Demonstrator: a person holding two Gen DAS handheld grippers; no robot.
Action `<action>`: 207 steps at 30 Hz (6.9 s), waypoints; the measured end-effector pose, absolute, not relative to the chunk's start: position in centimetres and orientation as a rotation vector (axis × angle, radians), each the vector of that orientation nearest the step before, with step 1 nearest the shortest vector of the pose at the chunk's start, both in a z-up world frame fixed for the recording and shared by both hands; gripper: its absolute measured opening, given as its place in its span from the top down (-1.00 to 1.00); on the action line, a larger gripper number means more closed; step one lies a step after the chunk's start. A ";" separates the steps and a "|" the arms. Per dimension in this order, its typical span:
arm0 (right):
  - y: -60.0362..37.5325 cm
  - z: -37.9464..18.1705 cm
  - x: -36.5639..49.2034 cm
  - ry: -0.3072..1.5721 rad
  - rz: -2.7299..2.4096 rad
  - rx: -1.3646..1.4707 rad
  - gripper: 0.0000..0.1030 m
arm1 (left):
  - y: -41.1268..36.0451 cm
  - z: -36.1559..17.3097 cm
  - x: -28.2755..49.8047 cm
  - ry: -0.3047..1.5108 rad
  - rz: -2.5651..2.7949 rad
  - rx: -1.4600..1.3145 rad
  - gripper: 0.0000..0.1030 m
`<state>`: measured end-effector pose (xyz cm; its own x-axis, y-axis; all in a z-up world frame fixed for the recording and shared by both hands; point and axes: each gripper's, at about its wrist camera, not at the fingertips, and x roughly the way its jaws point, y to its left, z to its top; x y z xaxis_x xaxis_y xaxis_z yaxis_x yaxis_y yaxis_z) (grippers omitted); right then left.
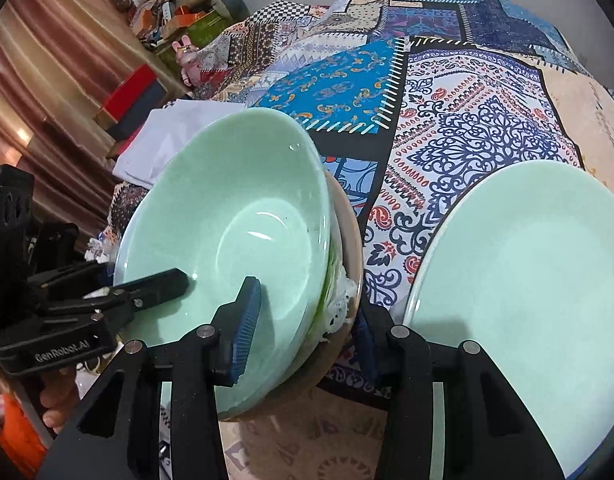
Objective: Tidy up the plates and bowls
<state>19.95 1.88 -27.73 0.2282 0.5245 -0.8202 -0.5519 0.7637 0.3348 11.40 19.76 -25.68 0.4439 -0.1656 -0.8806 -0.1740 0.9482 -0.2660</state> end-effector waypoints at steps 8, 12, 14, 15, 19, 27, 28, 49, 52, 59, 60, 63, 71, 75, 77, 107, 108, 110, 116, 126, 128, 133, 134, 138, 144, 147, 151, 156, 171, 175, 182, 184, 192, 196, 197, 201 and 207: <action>1.9 -27.6 20.3 1.126 0.736 -0.006 0.24 | 19.3 -26.0 11.9 1.102 0.009 -0.336 0.25; 1.7 -27.4 20.5 1.133 0.730 0.027 0.32 | 19.4 -25.9 11.8 1.105 0.012 -0.346 0.25; 1.6 -27.2 20.5 1.135 0.728 0.036 0.34 | 19.4 -25.8 11.7 1.107 0.017 -0.348 0.25; 1.7 -27.1 20.4 1.134 0.730 0.032 0.34 | 19.3 -25.7 11.7 1.108 0.019 -0.348 0.25; 1.7 -26.9 20.3 1.129 0.730 0.030 0.35 | 19.3 -25.4 11.5 1.104 0.024 -0.341 0.25; 1.4 -26.0 20.2 1.101 0.729 0.051 0.35 | 19.0 -24.0 11.2 1.070 0.040 -0.329 0.26; 1.4 -25.7 20.1 1.093 0.727 0.050 0.35 | 18.9 -23.7 11.2 1.064 0.040 -0.330 0.26; -2.5 -21.1 20.0 0.972 0.696 0.083 0.38 | 15.3 -18.3 11.5 0.980 -0.007 -0.288 0.27; -3.4 -20.7 20.0 0.964 0.689 0.093 0.38 | 14.3 -17.8 11.8 0.979 -0.015 -0.275 0.27; -5.7 -20.3 19.9 0.950 0.668 0.118 0.38 | 11.9 -17.2 12.1 0.971 -0.033 -0.245 0.27; -6.1 -20.3 19.9 0.949 0.664 0.122 0.38 | 11.5 -17.2 12.2 0.973 -0.036 -0.241 0.27; -7.0 -20.2 19.7 0.948 0.655 0.133 0.38 | 10.4 -17.1 12.5 0.977 -0.047 -0.227 0.27; -9.6 -20.3 19.6 0.947 0.626 0.159 0.38 | 7.9 -17.1 13.2 0.989 -0.074 -0.202 0.27; -10.9 -20.4 19.7 0.948 0.612 0.171 0.38 | 6.5 -17.2 13.7 0.996 -0.091 -0.189 0.27; -11.5 -20.5 19.7 0.948 0.603 0.176 0.38 | 6.0 -17.4 14.0 1.000 -0.098 -0.186 0.27; -16.3 -23.6 21.3 1.025 0.502 0.245 0.38 | 1.1 -21.2 18.7 1.098 -0.174 -0.139 0.27; -16.3 -23.8 21.4 1.030 0.499 0.248 0.38 | 1.0 -21.4 18.9 1.105 -0.175 -0.140 0.27; -16.4 -24.2 21.5 1.044 0.494 0.253 0.38 | 0.9 -21.9 19.2 1.119 -0.178 -0.142 0.26; -16.4 -24.1 21.8 1.034 0.497 0.245 0.37 | 1.3 -22.4 19.5 1.133 -0.187 -0.180 0.26; -16.1 -23.5 21.0 1.005 0.473 0.173 0.03 | 1.1 -21.6 18.4 1.098 -0.149 -0.108 -0.04; -16.4 -22.9 20.6 0.986 0.472 0.166 -0.01 | 1.3 -21.3 17.8 1.080 -0.137 -0.105 -0.15; -16.9 -20.8 19.4 0.929 0.466 0.147 -0.15 | 2.5 -19.4 16.3 1.041 -0.109 -0.130 -0.15; -16.9 -20.4 19.2 0.912 0.466 0.145 -0.18 | 2.6 -18.8 16.0 1.025 -0.104 -0.134 -0.15; -17.2 -18.0 17.8 0.839 0.470 0.125 -0.22 | 2.9 -15.2 13.9 0.916 -0.093 -0.125 -0.18; -17.5 -14.1 15.4 0.707 0.485 0.097 -0.23 | 2.4 -9.9 10.4 0.746 -0.103 -0.102 -0.35; -17.6 -12.3 14.0 0.640 0.494 0.087 -0.23 | 2.1 -7.4 8.4 0.663 -0.105 -0.085 -0.42; -18.0 -10.3 12.0 0.559 0.506 0.087 -0.29 | 2.1 -5.1 6.3 0.585 -0.116 -0.103 -0.53; -18.5 -8.2 9.8 0.446 0.501 0.057 -0.46 | 1.9 -2.7 3.7 0.469 -0.112 -0.087 -0.66; -18.3 -6.4 7.4 0.301 0.479 0.023 -0.99 | 1.0 -0.7 -1.2 0.281 -0.044 -0.043 -1.00; -18.2 -6.5 7.1 0.290 0.473 0.010 -0.99 | 1.0 -0.8 -1.3 0.276 -0.042 -0.049 -1.00; -18.3 -6.6 6.9 0.292 0.473 0.025 -0.99 | 0.8 -0.8 -1.6 0.261 -0.034 -0.045 -1.00; -18.6 -6.7 6.8 0.295 0.474 0.033 -0.99 | 0.8 -0.8 -1.6 0.260 -0.037 -0.042 -1.00; -18.8 -6.8 6.8 0.300 0.474 0.042 -0.99 | 0.6 -0.9 -1.6 0.261 -0.043 -0.042 -1.00; -18.8 -6.8 6.8 0.299 0.474 0.042 -0.99 | 0.7 -1.0 -1.4 0.260 -0.048 -0.043 -1.00; -18.9 -6.8 6.8 0.299 0.476 0.043 -0.99 | 0.8 -1.0 -1.4 0.260 -0.048 -0.044 -1.00; -19.0 -6.8 7.0 0.299 0.479 0.046 -0.99 | 0.6 -1.1 -1.3 0.261 -0.050 -0.040 -1.00; -18.9 -6.8 7.0 0.300 0.481 0.045 -0.99 | 0.6 -1.2 -1.3 0.257 -0.049 -0.035 -1.00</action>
<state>7.03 -18.95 -6.84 0.8439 0.4617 -0.2733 -0.4487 0.8866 0.1122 -1.33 0.56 -1.22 0.9659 -0.0528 -0.2536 0.0438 0.9982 -0.0409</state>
